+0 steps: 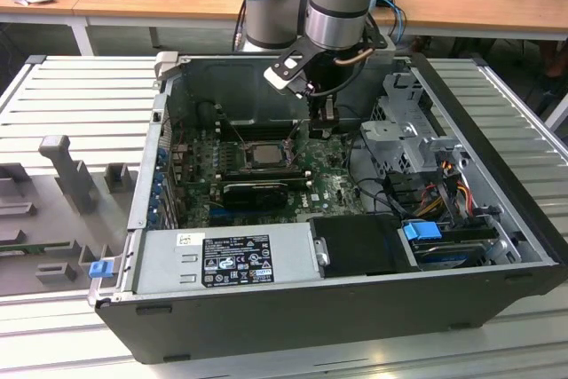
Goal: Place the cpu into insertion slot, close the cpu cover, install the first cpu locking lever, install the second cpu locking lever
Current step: 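Close the cpu cover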
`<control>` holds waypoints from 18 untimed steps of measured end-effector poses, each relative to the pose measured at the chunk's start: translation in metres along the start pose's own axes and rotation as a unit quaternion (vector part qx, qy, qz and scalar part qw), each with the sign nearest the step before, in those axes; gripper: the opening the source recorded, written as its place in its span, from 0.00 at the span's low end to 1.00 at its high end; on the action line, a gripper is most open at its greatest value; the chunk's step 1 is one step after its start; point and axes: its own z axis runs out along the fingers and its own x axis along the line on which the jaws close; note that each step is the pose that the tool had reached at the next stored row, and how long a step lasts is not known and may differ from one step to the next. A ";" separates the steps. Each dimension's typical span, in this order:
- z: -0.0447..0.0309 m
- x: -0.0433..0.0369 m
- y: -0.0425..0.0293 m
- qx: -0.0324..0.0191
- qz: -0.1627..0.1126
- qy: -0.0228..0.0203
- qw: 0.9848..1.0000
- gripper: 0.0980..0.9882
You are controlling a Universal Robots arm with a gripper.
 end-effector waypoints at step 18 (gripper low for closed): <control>0.0000 0.0000 -0.0031 0.000 0.000 0.000 1.000 0.01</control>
